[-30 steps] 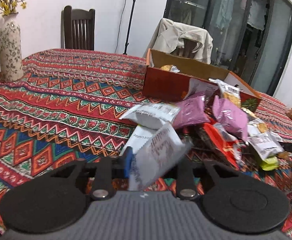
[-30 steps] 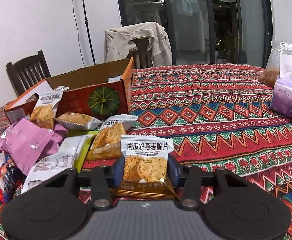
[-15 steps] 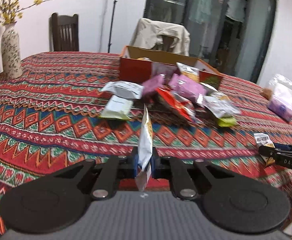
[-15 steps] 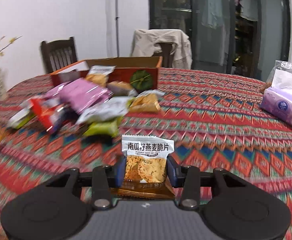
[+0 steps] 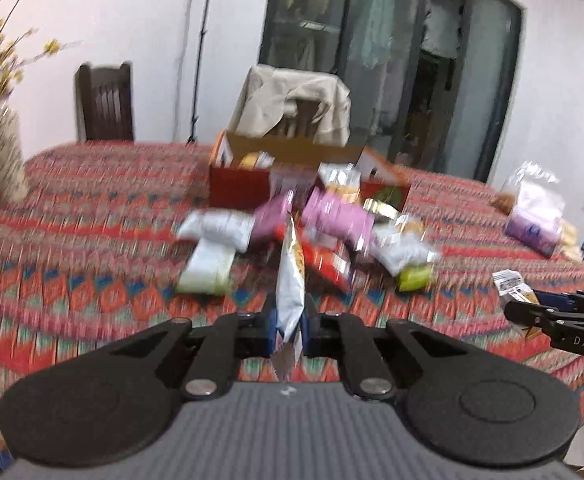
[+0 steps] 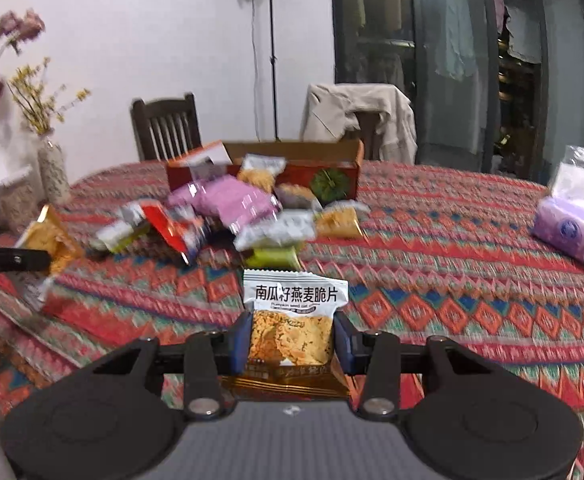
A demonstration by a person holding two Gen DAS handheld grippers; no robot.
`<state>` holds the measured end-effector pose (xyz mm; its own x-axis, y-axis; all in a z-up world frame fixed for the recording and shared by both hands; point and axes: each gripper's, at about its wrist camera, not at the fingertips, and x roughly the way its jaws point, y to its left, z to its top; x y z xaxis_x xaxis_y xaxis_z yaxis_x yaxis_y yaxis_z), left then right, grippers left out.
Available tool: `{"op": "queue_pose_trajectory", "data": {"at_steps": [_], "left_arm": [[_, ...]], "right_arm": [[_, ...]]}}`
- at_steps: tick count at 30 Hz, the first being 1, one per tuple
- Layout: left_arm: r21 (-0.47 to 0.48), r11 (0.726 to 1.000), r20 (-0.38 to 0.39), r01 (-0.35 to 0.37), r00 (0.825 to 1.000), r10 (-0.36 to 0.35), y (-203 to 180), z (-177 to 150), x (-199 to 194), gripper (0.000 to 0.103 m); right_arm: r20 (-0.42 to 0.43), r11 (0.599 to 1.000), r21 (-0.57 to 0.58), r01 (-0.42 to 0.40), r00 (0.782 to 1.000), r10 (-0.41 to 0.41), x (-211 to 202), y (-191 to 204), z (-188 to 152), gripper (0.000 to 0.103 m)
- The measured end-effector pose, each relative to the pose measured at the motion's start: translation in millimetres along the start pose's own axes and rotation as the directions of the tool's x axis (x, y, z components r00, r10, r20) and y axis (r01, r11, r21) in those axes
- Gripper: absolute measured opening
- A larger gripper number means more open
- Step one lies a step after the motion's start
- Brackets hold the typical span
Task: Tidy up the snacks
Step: 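Carry both packets into the cardboard box and open both tools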
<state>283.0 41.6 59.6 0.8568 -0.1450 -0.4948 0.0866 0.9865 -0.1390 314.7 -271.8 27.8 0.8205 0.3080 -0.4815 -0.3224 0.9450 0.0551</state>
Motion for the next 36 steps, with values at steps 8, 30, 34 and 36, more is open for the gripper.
{"op": "queue_pose_trajectory", "data": {"at_steps": [8, 30, 34, 36], "left_arm": [[0.095, 0.990, 0.090, 0.109, 0.989, -0.118, 5.1, 140.3, 63.5, 0.012], [0.218, 0.975, -0.284, -0.045, 0.953, 0.107, 13.6, 232.7, 464.6, 0.050], [0.144, 0.989, -0.292, -0.034, 0.953, 0.075, 27.4, 239.0, 465.6, 0.059], [0.117, 0.993, -0.286, -0.025, 0.957, 0.058, 33.2, 245.0, 455.0, 0.061]], "right_arm": [[0.133, 0.993, -0.031, -0.116, 0.984, 0.119, 36.6, -17.5, 121.1, 0.042], [-0.374, 1.000, 0.005, -0.009, 0.927, 0.010, 469.9, -53.7, 256.9, 0.043], [-0.375, 1.000, 0.022, 0.007, 0.927, 0.002, 473.9, -56.6, 258.2, 0.048], [-0.358, 1.000, 0.008, 0.022, 0.934, -0.018, 467.8, -57.6, 261.5, 0.055]]}}
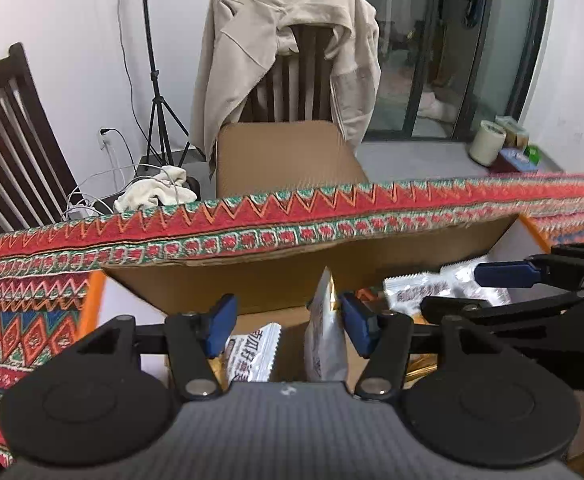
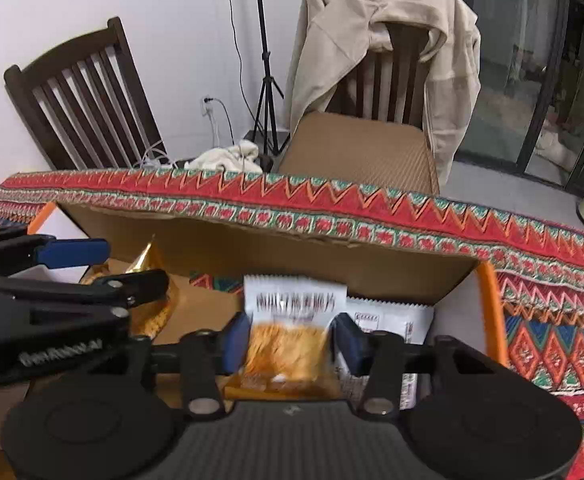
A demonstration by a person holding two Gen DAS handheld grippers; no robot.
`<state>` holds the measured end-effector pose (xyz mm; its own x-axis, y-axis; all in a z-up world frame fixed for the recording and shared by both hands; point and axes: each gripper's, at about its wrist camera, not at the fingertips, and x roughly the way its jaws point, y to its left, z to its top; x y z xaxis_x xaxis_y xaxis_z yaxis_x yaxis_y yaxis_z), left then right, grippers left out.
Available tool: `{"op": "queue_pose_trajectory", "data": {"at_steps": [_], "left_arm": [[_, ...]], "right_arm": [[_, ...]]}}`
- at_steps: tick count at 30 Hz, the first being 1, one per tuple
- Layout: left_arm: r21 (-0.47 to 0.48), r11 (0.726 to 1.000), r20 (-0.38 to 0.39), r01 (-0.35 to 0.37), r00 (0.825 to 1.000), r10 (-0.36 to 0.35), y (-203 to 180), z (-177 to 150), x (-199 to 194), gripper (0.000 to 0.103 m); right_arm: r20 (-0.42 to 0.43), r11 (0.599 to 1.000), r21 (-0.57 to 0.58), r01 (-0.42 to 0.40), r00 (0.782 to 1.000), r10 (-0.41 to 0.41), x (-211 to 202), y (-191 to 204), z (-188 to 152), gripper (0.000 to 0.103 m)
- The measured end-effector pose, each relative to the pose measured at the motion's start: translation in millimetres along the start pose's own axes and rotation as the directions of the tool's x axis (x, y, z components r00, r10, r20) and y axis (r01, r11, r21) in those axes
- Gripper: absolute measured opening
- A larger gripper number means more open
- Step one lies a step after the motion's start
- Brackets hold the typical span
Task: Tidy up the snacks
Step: 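Carry both packets into the cardboard box and open both tools, then withdraw both tools from the box back toward the snack pile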
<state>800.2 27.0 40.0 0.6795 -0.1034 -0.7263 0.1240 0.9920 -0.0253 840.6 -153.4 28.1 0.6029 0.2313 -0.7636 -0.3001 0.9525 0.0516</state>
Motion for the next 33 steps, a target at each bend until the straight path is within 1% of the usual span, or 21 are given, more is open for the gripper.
{"op": "queue_pose_trajectory", "data": {"at_steps": [2, 4, 5, 9, 11, 15, 19, 21, 24, 25, 28, 29, 31, 33], "left_arm": [[-0.005, 1.000, 0.013, 0.007, 1.000, -0.007, 5.1, 3.6, -15.5, 0.062], [0.001, 1.000, 0.030, -0.004, 1.000, 0.004, 8.8, 7.5, -35.6, 0.065], [0.002, 1.000, 0.039, -0.008, 0.999, 0.007, 9.8, 8.9, -47.6, 0.068], [0.006, 0.999, 0.069, -0.033, 0.997, 0.033, 12.9, 11.6, -104.6, 0.070], [0.019, 0.999, 0.087, -0.042, 0.995, 0.040, 12.7, 11.3, -136.1, 0.073], [0.041, 0.997, 0.134, -0.060, 0.990, 0.054, 7.2, 2.6, -203.7, 0.079], [0.033, 0.997, 0.180, -0.064, 0.982, 0.057, 2.8, -11.5, -272.8, 0.084], [0.019, 0.998, 0.196, -0.057, 0.979, 0.052, -0.1, -22.5, -302.6, 0.090], [0.011, 1.000, 0.219, -0.014, 0.976, 0.011, -4.7, -50.7, -346.3, 0.095], [0.009, 1.000, 0.229, 0.006, 0.973, -0.008, -8.0, -65.0, -361.3, 0.096], [0.018, 0.998, 0.265, 0.058, 0.962, -0.061, -17.9, -110.3, -396.6, 0.100], [0.026, 0.998, 0.286, 0.061, 0.956, -0.066, -22.2, -129.6, -408.9, 0.100], [0.040, 0.997, 0.340, 0.061, 0.938, -0.071, -29.3, -169.8, -432.2, 0.102], [0.051, 0.997, 0.384, 0.057, 0.921, -0.072, -34.0, -212.1, -451.5, 0.103]], "right_arm": [[0.017, 1.000, -0.003, 0.003, 1.000, -0.002, -12.8, -2.0, 2.3, 0.056], [0.036, 1.000, 0.001, -0.004, 0.999, 0.004, -32.5, -3.1, 4.9, 0.056], [0.047, 1.000, -0.002, -0.005, 0.999, 0.005, -42.5, -4.2, 5.8, 0.056], [0.095, 1.000, -0.029, 0.003, 0.995, 0.000, -96.7, -6.0, 7.2, 0.064], [0.114, 0.999, -0.038, 0.010, 0.993, -0.006, -124.8, -7.8, 7.2, 0.065], [0.156, 0.998, -0.049, 0.027, 0.988, -0.019, -186.8, -11.6, 1.2, 0.069], [0.200, 0.998, -0.058, 0.013, 0.980, -0.002, -253.8, -12.2, -15.8, 0.074], [0.217, 0.997, -0.079, 0.015, 0.976, 0.003, -284.0, -9.6, -28.7, 0.076], [0.251, 0.994, -0.105, 0.018, 0.968, 0.009, -327.6, -5.3, -56.6, 0.083], [0.264, 0.994, -0.107, 0.013, 0.964, 0.016, -339.8, -5.2, -67.8, 0.086], [0.304, 0.994, -0.110, -0.020, 0.951, 0.053, -381.4, -2.4, -114.4, 0.091], [0.319, 0.994, -0.109, -0.030, 0.946, 0.064, -392.9, -0.1, -130.8, 0.093], [0.345, 0.993, -0.110, -0.042, 0.935, 0.078, -413.3, 4.1, -166.1, 0.101], [0.371, 0.993, -0.109, -0.048, 0.925, 0.086, -430.7, 9.5, -203.4, 0.102]]}}
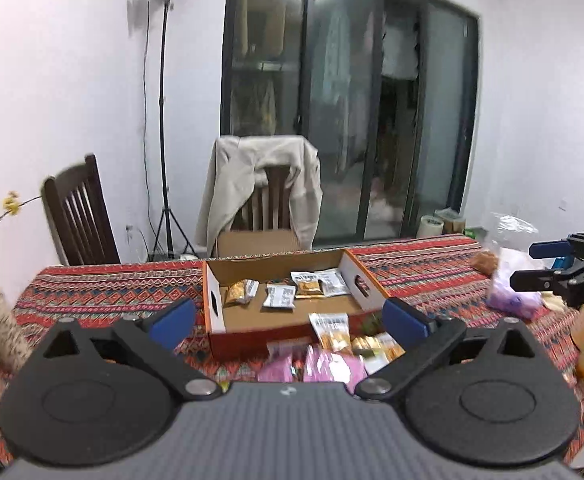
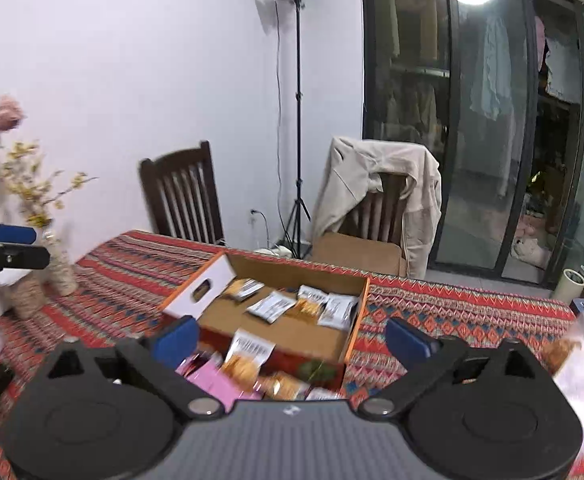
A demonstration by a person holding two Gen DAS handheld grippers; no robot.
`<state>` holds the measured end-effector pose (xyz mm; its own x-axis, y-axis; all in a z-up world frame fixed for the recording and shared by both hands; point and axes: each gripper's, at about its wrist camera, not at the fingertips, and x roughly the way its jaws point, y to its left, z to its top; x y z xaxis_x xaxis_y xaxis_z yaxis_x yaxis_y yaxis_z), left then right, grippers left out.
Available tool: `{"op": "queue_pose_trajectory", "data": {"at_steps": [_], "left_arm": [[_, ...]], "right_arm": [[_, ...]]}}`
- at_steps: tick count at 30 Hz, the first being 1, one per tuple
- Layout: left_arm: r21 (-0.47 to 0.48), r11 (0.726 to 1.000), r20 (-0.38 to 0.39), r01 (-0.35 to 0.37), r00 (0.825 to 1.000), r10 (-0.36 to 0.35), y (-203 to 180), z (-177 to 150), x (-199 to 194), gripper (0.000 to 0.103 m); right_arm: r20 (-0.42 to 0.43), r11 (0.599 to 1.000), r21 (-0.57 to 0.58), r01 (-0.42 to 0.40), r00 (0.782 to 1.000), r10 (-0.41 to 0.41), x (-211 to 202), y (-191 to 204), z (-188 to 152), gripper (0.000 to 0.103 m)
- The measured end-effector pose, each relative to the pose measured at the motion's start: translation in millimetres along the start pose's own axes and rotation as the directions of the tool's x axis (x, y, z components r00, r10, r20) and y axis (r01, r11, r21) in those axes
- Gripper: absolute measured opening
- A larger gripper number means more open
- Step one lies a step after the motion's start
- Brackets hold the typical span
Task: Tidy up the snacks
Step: 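Withdraw both tools from the box back toward the snack pile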
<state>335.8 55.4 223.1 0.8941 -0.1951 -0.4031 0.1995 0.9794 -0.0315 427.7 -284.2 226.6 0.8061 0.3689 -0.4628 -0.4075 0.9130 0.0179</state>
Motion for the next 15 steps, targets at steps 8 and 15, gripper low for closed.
{"op": "queue_pose_trajectory", "data": {"at_steps": [8, 15], "left_arm": [[-0.026, 0.997, 0.052, -0.074, 0.996, 0.076, -7.0, -121.5, -82.9, 0.103], [-0.063, 0.980, 0.022, -0.188, 0.982, 0.189, -11.1, -188.5, -111.5, 0.103]], "right_arm": [[0.065, 0.998, 0.036, -0.057, 0.996, 0.055, -83.1, 37.9, -120.0, 0.103], [0.088, 0.992, 0.046, 0.122, 0.988, -0.125, -104.1, 69.9, -208.0, 0.103]]}}
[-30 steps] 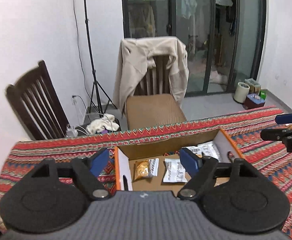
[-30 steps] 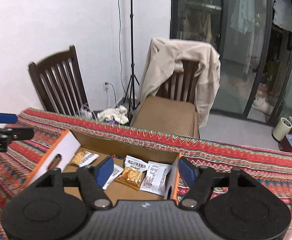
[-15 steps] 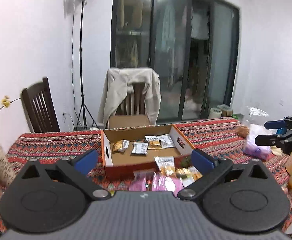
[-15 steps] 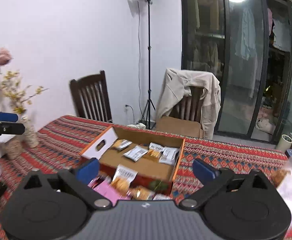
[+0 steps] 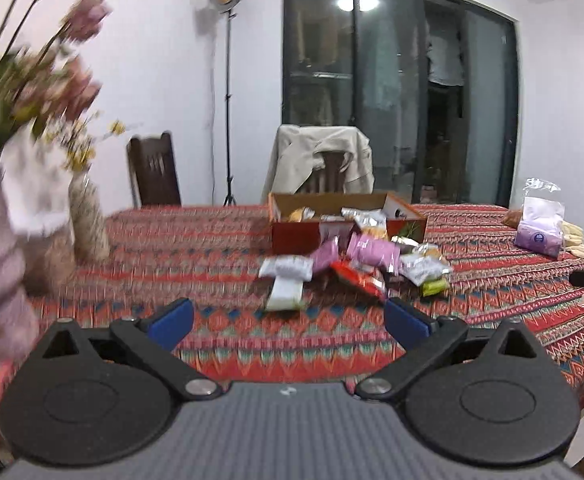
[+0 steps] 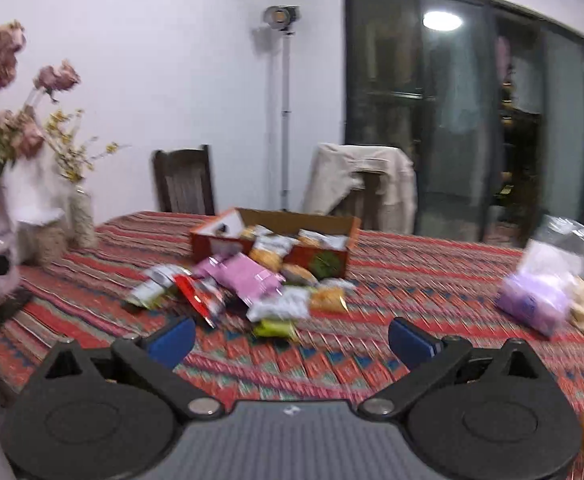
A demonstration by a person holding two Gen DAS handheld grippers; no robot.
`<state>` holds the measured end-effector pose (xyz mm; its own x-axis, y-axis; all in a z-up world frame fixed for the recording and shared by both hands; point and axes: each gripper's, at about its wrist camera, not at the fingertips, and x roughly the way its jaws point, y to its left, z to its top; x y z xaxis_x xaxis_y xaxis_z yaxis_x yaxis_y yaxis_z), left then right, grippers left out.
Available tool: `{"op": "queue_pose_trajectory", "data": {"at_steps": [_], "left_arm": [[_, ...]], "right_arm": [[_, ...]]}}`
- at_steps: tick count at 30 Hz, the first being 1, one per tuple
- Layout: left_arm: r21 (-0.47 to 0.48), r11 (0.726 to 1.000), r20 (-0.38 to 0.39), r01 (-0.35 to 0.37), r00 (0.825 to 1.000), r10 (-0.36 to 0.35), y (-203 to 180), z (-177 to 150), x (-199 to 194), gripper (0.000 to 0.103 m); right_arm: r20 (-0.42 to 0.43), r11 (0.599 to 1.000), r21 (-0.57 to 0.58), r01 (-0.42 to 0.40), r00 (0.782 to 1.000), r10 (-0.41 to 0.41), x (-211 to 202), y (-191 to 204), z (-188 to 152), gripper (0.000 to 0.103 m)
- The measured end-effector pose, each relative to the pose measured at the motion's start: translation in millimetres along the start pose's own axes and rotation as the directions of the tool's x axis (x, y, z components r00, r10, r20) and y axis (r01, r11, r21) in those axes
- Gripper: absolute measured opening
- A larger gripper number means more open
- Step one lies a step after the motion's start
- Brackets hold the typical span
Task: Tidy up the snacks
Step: 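Withdraw both tools from the box back toward the snack pile, then grasp a white packet with the left tool while the right grasps another white packet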
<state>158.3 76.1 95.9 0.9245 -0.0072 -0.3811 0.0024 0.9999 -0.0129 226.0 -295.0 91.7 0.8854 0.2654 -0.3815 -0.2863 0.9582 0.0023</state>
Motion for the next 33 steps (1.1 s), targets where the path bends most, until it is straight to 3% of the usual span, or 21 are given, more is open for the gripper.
{"op": "queue_pose_trajectory", "data": {"at_steps": [5, 10, 21, 30, 33], "left_arm": [[-0.025, 1.000, -0.065, -0.011, 0.998, 0.009, 7.9, -25.8, 5.4, 0.103], [-0.051, 0.998, -0.082, -0.024, 0.996, 0.019, 17.6, -31.0, 13.8, 0.103], [-0.040, 0.998, -0.149, -0.038, 0.988, 0.032, 20.3, -26.3, 73.2, 0.103], [0.017, 1.000, -0.146, 0.019, 0.989, -0.016, 9.1, 4.1, 169.2, 0.103], [0.006, 1.000, -0.170, 0.031, 0.985, -0.029, 8.9, 15.0, 208.0, 0.103]], "right_arm": [[-0.014, 0.995, 0.095, 0.028, 1.000, -0.027, -5.7, 1.9, -42.8, 0.103], [-0.069, 0.995, 0.069, 0.070, 0.996, -0.065, 7.2, 6.3, -57.0, 0.103], [-0.084, 0.996, 0.074, 0.045, 0.996, -0.039, 51.7, 12.2, -48.0, 0.103], [-0.107, 1.000, 0.018, 0.011, 0.994, -0.009, 126.2, 20.3, -19.4, 0.101], [-0.114, 1.000, 0.006, 0.007, 0.993, -0.006, 155.1, 20.5, -7.8, 0.094]]}}
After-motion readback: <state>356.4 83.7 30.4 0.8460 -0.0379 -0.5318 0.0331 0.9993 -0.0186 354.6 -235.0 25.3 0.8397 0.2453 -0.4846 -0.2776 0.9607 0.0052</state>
